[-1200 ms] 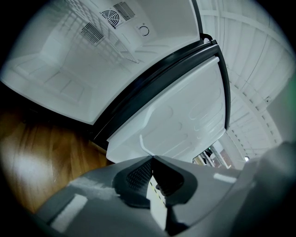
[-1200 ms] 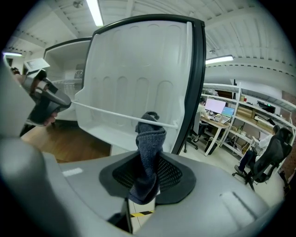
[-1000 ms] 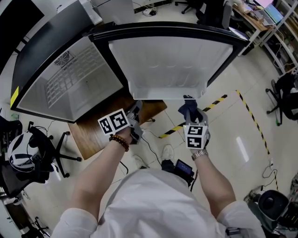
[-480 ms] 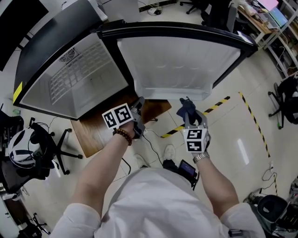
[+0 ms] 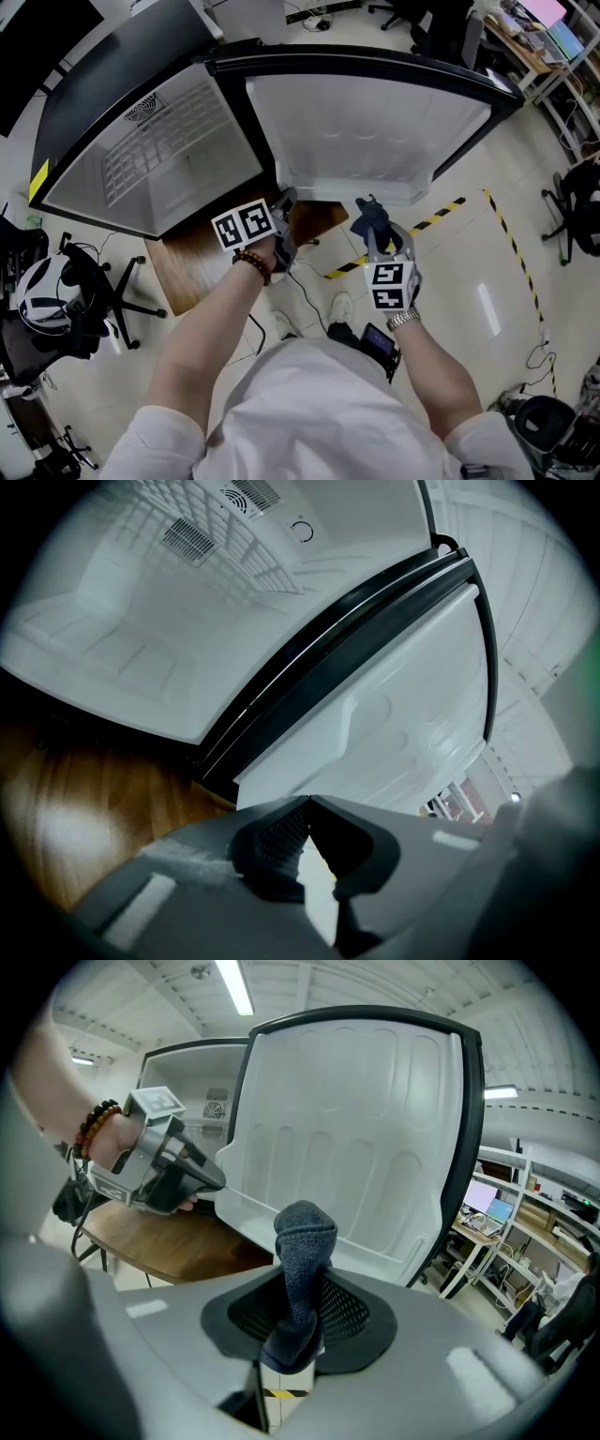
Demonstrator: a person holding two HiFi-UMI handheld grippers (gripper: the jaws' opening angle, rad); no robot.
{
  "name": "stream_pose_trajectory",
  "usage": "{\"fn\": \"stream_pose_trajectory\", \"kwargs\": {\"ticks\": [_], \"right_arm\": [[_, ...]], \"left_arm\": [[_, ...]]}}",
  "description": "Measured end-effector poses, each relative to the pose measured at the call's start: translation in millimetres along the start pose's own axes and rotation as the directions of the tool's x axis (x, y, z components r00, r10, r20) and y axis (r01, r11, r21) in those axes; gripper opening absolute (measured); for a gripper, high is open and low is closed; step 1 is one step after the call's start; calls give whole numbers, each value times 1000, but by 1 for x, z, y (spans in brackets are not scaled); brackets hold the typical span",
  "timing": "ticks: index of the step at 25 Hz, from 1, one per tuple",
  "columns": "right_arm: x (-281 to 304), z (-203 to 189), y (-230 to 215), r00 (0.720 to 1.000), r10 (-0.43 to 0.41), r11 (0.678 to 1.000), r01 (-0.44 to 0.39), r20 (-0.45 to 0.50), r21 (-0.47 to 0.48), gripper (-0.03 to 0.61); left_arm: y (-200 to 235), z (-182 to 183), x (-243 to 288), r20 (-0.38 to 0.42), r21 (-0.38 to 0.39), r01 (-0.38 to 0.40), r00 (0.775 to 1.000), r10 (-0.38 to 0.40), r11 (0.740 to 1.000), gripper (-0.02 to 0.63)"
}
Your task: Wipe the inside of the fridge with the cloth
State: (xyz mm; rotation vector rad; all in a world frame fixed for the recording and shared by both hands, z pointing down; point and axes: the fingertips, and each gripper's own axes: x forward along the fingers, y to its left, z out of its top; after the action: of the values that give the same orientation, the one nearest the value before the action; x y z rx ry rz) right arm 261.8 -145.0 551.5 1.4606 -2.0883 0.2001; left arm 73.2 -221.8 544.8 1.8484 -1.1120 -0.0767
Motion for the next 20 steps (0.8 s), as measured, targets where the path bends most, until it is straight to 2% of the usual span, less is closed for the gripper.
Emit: {"fn": "stream_pose_trajectory", "kwargs": {"ticks": [9, 20], "right_arm": [[-5, 25, 19, 997, 51, 999, -50, 53, -18, 91], [0, 86, 60, 976, 151, 988, -145, 154, -51, 91]], "left_arm": [[0, -2, 1, 0, -4, -4, 1000, 4, 1000, 6], [2, -8, -9, -13, -2, -1, 1000, 1, 1000, 6]]}}
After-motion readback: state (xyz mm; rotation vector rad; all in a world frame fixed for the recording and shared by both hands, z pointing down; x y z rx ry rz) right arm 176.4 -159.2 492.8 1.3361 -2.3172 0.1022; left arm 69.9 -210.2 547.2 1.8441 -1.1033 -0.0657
